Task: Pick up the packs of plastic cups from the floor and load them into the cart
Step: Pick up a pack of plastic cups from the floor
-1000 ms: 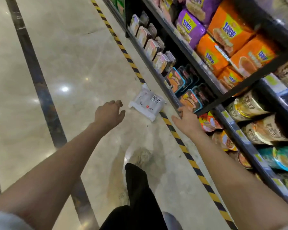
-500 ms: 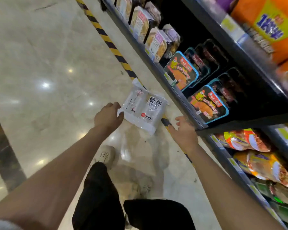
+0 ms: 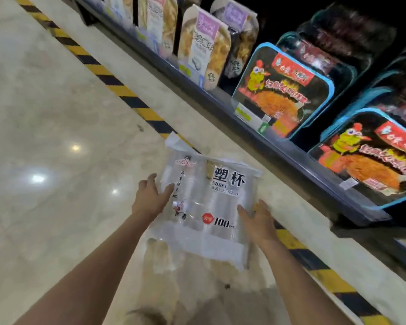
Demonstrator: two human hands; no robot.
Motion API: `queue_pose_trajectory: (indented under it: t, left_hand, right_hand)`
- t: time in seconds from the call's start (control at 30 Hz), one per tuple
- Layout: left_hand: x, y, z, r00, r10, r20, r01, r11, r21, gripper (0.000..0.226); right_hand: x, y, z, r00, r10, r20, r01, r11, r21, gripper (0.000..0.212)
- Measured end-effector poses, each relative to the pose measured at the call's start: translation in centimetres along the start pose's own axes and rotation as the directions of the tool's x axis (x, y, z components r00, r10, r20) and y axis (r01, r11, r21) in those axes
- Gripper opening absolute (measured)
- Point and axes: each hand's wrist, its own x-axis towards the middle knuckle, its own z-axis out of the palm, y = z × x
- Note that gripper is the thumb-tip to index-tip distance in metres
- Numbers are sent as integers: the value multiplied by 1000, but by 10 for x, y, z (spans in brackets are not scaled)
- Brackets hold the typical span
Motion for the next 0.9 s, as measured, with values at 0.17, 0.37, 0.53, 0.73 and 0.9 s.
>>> queue_pose_trajectory:
  t: [0.17,0.37,0.53,0.73,0.9]
  left_hand:
    - [12,-11,10,997,-41,59,46,996,-76,98]
    - [4,-8,4,1000,-13,14,14,997,-71,102]
    - [-24,9,-21,997,58,-56,-65,989,-131,98]
    - [-107,72,-97,984,131,-124,-149,977,-150,86]
    - [-201,144,-179,962,202,-181,-231,961,-152,80]
  right_hand:
    - [17,14,18,991,107,78,-124,955,268,69]
    - [8,13,16,995,102,23,-104,933,346,61]
    - [-27,-1,-6,997,76,-29,-58,911,409,59]
    - [-122,-47,-75,993,29,-112,27,884,468,60]
    - [-225,-94,-155,980,24,-196,80,857,510,62]
